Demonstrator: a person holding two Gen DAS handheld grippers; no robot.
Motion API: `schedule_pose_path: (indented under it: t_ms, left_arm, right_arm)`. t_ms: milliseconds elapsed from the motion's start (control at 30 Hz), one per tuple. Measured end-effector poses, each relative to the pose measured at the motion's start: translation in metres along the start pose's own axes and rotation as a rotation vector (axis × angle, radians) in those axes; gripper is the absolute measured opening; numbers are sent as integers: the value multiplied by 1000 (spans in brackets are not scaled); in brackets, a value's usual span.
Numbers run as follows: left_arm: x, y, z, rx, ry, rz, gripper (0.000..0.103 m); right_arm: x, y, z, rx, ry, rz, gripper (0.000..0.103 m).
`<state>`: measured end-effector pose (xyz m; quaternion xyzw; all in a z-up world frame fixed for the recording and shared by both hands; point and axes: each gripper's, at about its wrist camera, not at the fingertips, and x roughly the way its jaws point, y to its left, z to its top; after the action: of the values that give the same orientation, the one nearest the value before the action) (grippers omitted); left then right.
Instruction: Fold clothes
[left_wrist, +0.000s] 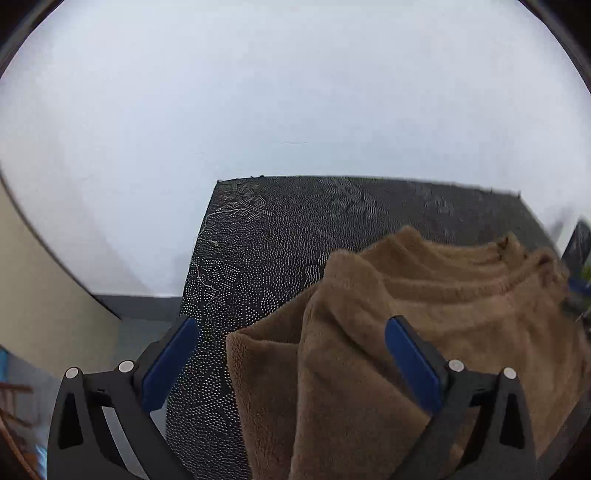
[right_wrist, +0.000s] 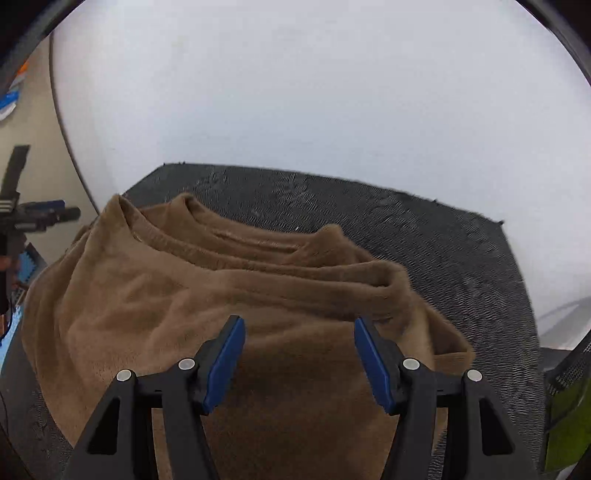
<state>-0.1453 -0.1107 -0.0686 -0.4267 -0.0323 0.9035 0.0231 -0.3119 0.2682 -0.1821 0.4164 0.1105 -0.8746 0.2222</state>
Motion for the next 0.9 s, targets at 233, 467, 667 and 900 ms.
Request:
schedule_pose_path:
  t_ms: [233, 467, 667, 900]
  left_arm:
    - [0, -56, -14, 200, 87, -152, 102]
    - [59, -88, -34, 314, 237, -116, 102]
    - [87, -68, -17, 214, 219, -41, 103]
    - [83, -69, -19, 202, 221, -55, 103]
  right_arm:
    - [48, -7, 9, 54, 128, 27, 63]
    - [70, -18, 11, 99, 143, 29, 63]
    - [77, -23, 21, 100, 109, -3, 63]
    - [76, -29, 21, 130, 78, 2, 63]
